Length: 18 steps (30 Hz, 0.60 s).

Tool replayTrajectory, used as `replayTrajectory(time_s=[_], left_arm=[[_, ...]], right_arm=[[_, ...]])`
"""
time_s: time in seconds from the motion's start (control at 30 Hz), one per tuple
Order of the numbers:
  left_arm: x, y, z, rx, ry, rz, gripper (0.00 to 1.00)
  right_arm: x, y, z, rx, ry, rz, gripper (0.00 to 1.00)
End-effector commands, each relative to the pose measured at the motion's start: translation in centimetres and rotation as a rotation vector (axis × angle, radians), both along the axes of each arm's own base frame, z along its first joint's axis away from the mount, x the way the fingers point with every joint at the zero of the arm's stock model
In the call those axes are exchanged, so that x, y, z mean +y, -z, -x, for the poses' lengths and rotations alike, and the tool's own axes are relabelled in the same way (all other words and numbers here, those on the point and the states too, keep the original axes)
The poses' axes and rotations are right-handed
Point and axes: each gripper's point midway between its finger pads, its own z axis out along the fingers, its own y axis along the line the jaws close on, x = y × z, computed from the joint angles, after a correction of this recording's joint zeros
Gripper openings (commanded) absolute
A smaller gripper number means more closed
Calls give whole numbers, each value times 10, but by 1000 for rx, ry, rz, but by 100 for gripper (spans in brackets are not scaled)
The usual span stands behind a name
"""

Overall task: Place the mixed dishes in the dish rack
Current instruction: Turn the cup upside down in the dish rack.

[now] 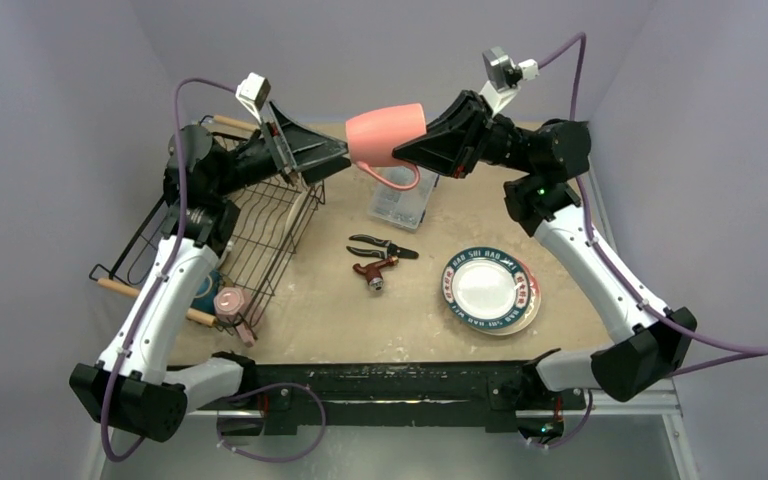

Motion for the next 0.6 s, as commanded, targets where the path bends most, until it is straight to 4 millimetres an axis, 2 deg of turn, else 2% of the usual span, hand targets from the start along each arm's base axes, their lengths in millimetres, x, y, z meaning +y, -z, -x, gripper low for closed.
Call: replayTrajectory(time_s=[0.0,0.1,0.23,0.37,0.57], left_arm=[[-20,-49,11,-107,61,166,100],[-15,-73,14,-189,42,232,100],[-10,-90,31,-274,75,315,100],[-12,-87,31,-222,98,344,100],[-14,-84,43,-205,144,335,100]], right_arm=[[0,-32,28,-111,-53,-66,0],[0,-25,23,-96,-21,-47,0],[0,-18,17,-71,12,-36,0],[3,-14,7,-46,45,-21,0],[5,4,-9,18,115,11,0]])
